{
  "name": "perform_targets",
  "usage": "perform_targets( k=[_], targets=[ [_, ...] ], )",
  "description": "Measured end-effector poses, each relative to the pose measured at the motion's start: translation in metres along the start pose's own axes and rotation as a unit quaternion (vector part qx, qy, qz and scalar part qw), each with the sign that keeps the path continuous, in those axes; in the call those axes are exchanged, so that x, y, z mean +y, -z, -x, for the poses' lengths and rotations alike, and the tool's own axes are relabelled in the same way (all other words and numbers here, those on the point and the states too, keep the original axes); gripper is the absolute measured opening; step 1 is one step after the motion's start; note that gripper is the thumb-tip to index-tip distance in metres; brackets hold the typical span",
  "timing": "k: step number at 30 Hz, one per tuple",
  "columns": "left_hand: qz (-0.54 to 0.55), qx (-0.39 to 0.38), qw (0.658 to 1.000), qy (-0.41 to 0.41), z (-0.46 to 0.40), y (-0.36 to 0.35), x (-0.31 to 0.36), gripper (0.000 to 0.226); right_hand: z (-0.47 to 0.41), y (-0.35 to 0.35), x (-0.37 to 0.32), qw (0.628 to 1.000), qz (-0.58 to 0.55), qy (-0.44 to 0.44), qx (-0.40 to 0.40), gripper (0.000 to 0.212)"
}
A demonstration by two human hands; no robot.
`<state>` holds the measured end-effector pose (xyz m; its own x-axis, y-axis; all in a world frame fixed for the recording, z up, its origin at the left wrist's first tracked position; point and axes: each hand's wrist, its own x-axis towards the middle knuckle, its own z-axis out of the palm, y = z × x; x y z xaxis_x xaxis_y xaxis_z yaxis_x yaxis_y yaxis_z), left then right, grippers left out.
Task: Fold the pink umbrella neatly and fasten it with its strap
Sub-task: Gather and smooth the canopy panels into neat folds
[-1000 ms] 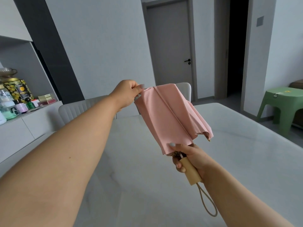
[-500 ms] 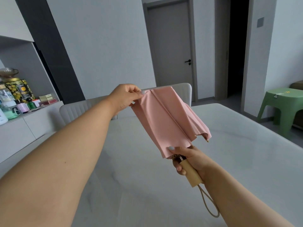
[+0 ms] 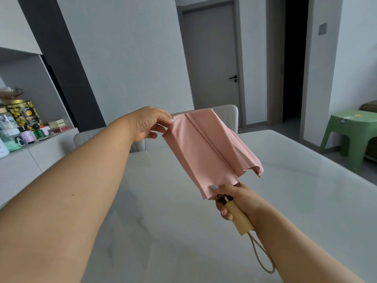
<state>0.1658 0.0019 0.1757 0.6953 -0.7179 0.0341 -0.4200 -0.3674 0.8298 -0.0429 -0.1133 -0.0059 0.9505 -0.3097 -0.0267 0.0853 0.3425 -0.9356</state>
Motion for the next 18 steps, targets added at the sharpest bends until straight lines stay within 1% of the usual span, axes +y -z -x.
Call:
perform_targets(
  k=[2, 4, 6, 8, 9, 10, 11, 12, 13, 14, 18],
  targets=[
    [0.014, -0.019, 1.0, 0.001, 0.002, 0.003, 0.002, 0.013, 0.001, 0.0, -0.001, 1.0, 0.006, 0.0, -0.004, 0.02],
    [0.026, -0.046, 0.999, 0.002, 0.006, 0.007, 0.005, 0.008, 0.0, -0.001, -0.001, 1.0, 0.009, -0.003, -0.014, 0.022],
    [0.007, -0.066, 0.998, -0.006, 0.007, 0.012, 0.006, 0.003, 0.0, -0.002, -0.001, 0.999, 0.013, -0.008, -0.029, 0.027],
    [-0.003, -0.087, 0.996, -0.023, 0.008, 0.018, 0.007, 0.001, 0.001, -0.002, -0.002, 0.999, 0.021, -0.013, -0.04, 0.021],
    [-0.013, -0.096, 0.995, -0.035, 0.008, 0.021, 0.008, 0.004, 0.001, -0.002, -0.002, 0.999, 0.022, -0.015, -0.045, 0.018],
    [-0.035, -0.097, 0.994, -0.049, 0.008, 0.024, 0.007, 0.013, 0.001, -0.002, -0.002, 0.998, 0.021, -0.015, -0.05, 0.018],
    [-0.064, -0.087, 0.992, -0.061, 0.008, 0.026, 0.007, 0.024, 0.001, -0.002, -0.001, 0.998, 0.018, -0.014, -0.053, 0.019],
    [-0.087, -0.073, 0.991, -0.072, 0.008, 0.027, 0.006, 0.031, 0.001, -0.002, -0.001, 0.998, 0.017, -0.015, -0.056, 0.021],
    [-0.096, -0.06, 0.99, -0.082, 0.007, 0.028, 0.006, 0.032, 0.001, -0.001, -0.001, 0.998, 0.016, -0.016, -0.058, 0.023],
    [-0.094, -0.052, 0.99, -0.092, 0.007, 0.028, 0.006, 0.031, 0.001, -0.001, -0.001, 0.998, 0.016, -0.017, -0.059, 0.024],
    [-0.089, -0.019, 0.986, -0.138, 0.007, 0.015, 0.013, 0.013, -0.001, 0.001, 0.002, 0.997, 0.019, -0.024, -0.065, 0.027]
  ],
)
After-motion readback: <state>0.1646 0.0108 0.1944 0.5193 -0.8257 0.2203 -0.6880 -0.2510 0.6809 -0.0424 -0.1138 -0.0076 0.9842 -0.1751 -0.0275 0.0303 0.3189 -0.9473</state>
